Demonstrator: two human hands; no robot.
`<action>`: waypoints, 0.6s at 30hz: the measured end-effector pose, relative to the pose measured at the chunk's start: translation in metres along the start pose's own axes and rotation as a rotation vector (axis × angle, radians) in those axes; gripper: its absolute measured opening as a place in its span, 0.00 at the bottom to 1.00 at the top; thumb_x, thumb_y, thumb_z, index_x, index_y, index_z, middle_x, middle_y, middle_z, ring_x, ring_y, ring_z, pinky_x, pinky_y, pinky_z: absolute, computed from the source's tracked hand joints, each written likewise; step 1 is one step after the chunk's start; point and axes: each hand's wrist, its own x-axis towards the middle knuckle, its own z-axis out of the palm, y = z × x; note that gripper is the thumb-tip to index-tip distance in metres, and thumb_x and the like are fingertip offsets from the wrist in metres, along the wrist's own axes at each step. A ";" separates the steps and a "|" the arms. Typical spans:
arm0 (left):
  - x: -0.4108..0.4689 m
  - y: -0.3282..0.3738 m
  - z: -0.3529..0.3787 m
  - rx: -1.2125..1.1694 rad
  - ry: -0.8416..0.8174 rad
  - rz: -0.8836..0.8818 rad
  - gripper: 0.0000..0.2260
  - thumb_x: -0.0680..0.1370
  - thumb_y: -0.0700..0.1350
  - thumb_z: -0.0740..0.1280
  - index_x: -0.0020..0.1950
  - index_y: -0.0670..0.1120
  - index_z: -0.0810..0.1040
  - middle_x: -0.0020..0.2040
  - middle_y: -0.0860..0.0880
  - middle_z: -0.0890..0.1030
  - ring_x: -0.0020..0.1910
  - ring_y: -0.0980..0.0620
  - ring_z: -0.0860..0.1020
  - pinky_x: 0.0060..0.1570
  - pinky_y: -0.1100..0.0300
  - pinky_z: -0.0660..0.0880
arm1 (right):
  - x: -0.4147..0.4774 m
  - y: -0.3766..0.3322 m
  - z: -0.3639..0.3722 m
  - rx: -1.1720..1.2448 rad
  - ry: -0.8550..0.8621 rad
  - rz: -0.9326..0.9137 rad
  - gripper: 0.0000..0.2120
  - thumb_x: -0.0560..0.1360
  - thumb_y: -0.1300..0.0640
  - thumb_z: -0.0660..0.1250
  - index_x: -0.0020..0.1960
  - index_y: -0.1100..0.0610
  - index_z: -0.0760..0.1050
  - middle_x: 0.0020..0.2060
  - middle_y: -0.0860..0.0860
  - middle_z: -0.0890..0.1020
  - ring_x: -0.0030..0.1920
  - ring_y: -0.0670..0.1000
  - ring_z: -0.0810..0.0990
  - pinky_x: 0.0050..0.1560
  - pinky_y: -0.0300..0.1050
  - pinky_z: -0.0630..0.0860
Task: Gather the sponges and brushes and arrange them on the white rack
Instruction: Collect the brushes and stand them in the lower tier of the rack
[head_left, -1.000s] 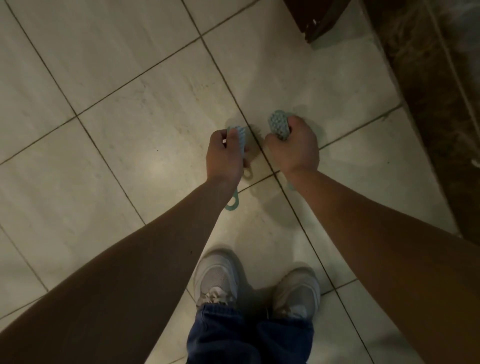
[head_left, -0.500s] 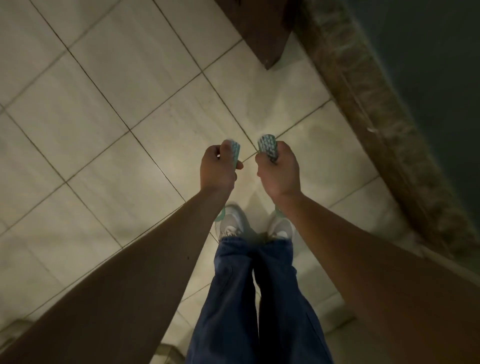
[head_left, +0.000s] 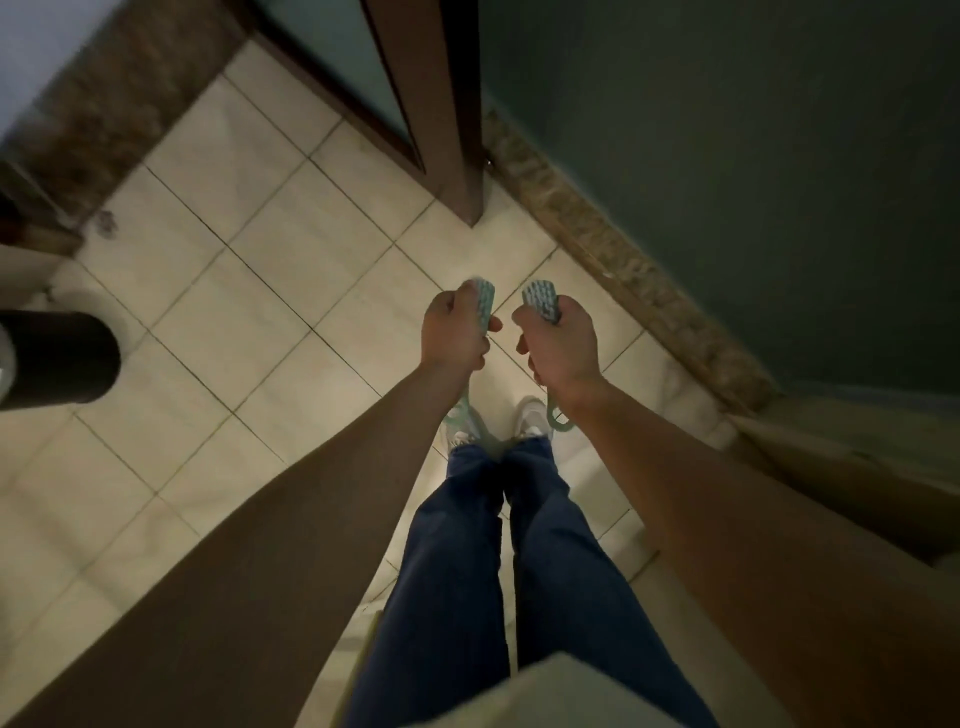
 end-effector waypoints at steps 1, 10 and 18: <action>-0.014 0.011 0.002 0.011 -0.017 0.012 0.15 0.81 0.52 0.58 0.53 0.42 0.75 0.35 0.45 0.78 0.19 0.56 0.65 0.21 0.68 0.59 | -0.012 -0.011 -0.010 0.017 0.009 0.002 0.04 0.73 0.55 0.65 0.45 0.55 0.72 0.33 0.53 0.78 0.25 0.46 0.70 0.26 0.41 0.65; -0.123 0.087 0.016 0.097 -0.133 0.151 0.14 0.81 0.50 0.55 0.55 0.43 0.75 0.39 0.45 0.79 0.25 0.54 0.67 0.22 0.66 0.61 | -0.097 -0.089 -0.076 0.237 0.026 -0.048 0.07 0.78 0.53 0.60 0.43 0.55 0.71 0.33 0.55 0.76 0.20 0.45 0.64 0.21 0.36 0.60; -0.178 0.131 0.040 0.198 -0.251 0.282 0.10 0.80 0.44 0.55 0.50 0.44 0.75 0.42 0.45 0.80 0.26 0.53 0.71 0.26 0.62 0.66 | -0.139 -0.121 -0.132 0.278 0.043 -0.113 0.10 0.80 0.55 0.53 0.50 0.58 0.71 0.31 0.54 0.76 0.22 0.48 0.67 0.20 0.38 0.60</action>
